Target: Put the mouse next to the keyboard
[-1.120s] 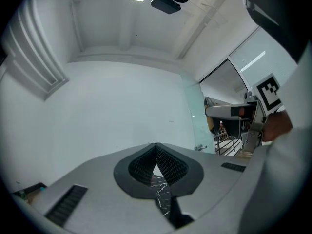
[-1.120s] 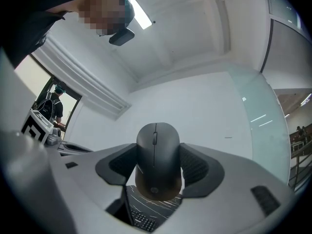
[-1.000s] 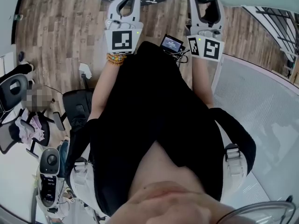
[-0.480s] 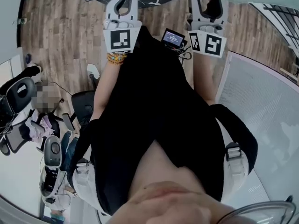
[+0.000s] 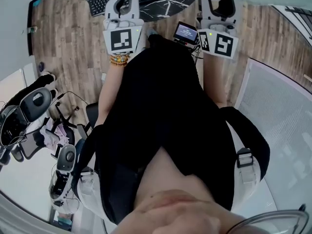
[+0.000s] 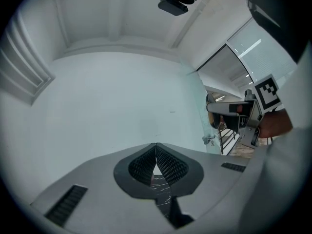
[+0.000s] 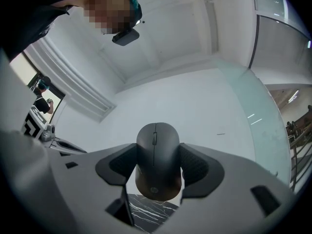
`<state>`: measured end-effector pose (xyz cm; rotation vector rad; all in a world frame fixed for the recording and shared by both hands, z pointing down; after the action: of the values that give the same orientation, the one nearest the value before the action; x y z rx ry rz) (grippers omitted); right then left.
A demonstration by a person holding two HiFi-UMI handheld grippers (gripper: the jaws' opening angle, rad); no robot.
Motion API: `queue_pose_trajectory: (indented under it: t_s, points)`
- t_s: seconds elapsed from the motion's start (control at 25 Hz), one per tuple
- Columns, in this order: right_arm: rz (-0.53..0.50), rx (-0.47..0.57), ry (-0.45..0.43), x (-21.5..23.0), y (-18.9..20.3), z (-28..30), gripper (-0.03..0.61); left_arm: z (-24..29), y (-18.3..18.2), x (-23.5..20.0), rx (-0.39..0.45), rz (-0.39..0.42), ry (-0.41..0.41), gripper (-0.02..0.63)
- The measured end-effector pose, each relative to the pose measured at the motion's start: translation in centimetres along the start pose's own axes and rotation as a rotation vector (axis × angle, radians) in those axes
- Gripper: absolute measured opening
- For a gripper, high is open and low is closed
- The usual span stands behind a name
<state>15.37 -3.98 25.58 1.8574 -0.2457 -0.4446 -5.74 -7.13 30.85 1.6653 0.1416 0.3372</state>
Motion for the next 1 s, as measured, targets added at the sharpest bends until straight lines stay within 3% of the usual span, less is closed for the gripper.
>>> queue_pose_trajectory:
  t_s: [0.24,0.4,0.72,1.0]
  points:
    - [0.027,0.014,0.004,4.4,1.7,2.6,0.287,4.5,-0.6,2.1,0.009,0.040,0.034,0.014]
    - [0.053,-0.016,-0.013,6.3,4.4,4.8,0.287,6.0,0.3,1.4,-0.030,0.052,-0.002,0.014]
    - [0.066,-0.019,-0.025,6.8,6.8,8.1,0.287,7.4,2.2,-0.4,-0.030,-0.011,0.007,0.014]
    - [0.041,-0.015,-0.009,7.3,6.8,10.4,0.287,9.1,2.3,-1.3,0.005,-0.012,0.040,0.014]
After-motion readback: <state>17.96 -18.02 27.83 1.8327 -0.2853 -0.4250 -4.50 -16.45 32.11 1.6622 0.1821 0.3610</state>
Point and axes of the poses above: the fingertips, and each gripper's own axes: z forward along the fingers, x to its right, y out of its underside, the point moved 2 cm from there along -z, backward along the fingers, and after that the axes turned 13 degrees about -y, right-handed, at the moved point
